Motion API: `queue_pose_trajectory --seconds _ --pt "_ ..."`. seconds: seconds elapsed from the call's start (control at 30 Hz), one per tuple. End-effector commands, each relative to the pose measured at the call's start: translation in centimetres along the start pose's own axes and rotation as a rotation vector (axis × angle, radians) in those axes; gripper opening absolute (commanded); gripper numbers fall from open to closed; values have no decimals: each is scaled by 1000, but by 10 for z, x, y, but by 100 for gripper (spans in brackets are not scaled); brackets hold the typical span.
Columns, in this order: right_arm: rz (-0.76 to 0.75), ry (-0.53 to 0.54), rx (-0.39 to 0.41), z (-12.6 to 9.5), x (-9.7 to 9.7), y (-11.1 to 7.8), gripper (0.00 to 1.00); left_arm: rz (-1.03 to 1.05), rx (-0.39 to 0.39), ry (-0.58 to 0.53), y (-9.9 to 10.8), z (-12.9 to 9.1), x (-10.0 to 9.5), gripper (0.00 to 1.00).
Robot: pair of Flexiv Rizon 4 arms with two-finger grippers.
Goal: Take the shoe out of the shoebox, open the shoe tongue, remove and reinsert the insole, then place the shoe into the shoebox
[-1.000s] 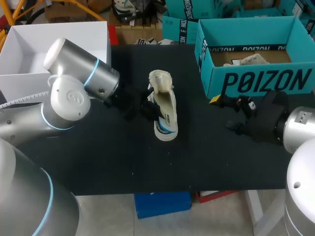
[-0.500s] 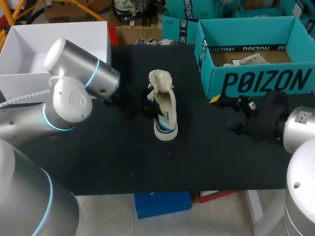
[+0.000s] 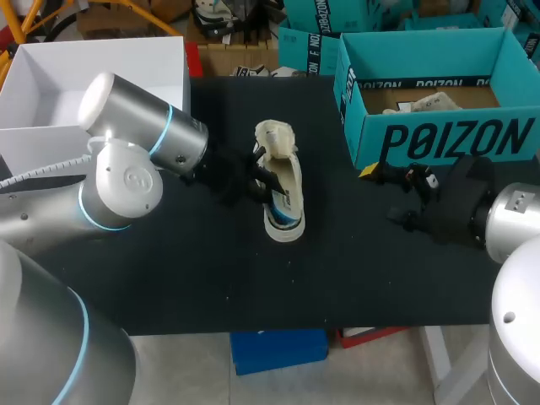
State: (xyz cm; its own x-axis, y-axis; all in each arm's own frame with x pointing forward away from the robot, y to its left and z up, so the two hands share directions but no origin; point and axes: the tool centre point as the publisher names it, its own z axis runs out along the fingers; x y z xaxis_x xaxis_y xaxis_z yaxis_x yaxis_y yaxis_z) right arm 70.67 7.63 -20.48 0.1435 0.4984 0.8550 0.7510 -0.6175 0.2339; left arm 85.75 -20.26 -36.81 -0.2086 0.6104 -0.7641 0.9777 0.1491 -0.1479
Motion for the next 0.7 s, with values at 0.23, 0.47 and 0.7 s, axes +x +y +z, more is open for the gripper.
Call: queue_pose_trajectory --seconds 0.23,0.47,0.7 --pt "16 57 215 0 -7 0 100 7 28 -53 -22 -13 -7 100" --pt "16 57 215 0 -7 0 100 10 44 -67 -30 -17 -8 100" --pt "16 57 215 0 -7 0 100 6 69 -60 -33 -15 -5 14"
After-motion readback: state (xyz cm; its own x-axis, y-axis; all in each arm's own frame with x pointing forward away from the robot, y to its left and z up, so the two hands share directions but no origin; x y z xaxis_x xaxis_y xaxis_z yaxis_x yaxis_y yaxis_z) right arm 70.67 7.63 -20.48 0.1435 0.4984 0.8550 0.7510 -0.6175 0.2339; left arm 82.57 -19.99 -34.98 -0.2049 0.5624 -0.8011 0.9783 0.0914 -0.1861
